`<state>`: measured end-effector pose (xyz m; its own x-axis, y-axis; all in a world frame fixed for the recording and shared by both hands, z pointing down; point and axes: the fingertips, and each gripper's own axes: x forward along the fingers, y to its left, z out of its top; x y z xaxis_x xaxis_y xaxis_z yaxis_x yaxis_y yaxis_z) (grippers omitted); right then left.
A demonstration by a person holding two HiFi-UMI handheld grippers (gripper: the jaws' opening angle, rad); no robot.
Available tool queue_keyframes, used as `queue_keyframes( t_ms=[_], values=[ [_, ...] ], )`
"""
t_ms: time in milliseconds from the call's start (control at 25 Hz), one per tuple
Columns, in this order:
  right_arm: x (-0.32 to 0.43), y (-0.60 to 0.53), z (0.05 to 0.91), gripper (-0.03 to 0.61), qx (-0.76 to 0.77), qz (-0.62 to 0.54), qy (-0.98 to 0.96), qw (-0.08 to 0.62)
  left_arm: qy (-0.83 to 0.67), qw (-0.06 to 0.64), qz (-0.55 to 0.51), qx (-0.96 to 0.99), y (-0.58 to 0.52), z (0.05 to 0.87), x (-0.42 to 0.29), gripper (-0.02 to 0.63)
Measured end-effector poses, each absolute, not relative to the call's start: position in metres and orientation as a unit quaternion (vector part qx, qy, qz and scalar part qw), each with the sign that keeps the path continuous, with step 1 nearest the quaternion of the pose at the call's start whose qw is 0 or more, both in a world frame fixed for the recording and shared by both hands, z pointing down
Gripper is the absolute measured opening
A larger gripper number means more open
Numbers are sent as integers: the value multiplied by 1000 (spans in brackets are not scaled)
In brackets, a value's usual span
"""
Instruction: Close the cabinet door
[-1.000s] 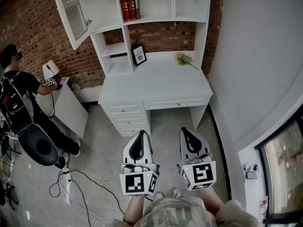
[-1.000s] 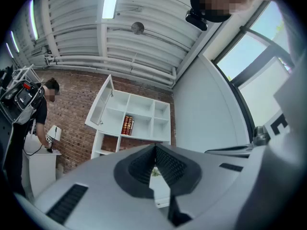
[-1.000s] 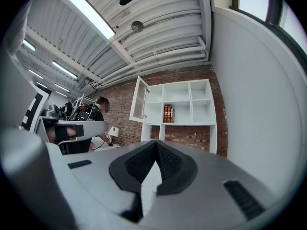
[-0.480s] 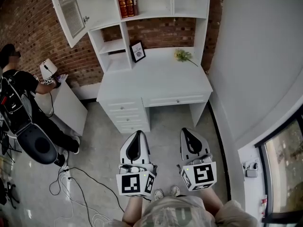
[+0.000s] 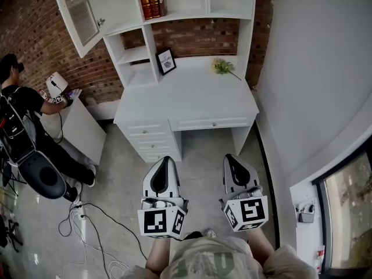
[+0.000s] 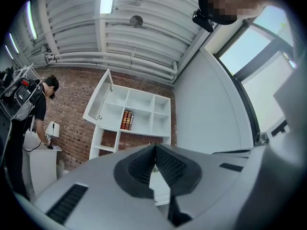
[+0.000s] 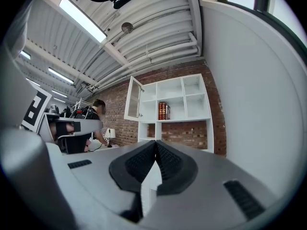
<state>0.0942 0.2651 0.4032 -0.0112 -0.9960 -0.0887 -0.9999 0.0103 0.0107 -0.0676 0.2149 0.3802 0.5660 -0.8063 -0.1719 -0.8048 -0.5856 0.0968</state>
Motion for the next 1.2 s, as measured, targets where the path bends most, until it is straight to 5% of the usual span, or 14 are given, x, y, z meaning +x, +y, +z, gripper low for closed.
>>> queue_keyframes(
  t_ms=[520, 1200],
  values=[
    [140, 196, 413, 17, -712, 54, 700, 33, -452, -9, -105, 886, 127, 397, -35, 12],
    [148, -80, 383, 17, -724, 70, 686, 21, -413, -10, -114, 904, -148, 372, 2, 12]
  ],
)
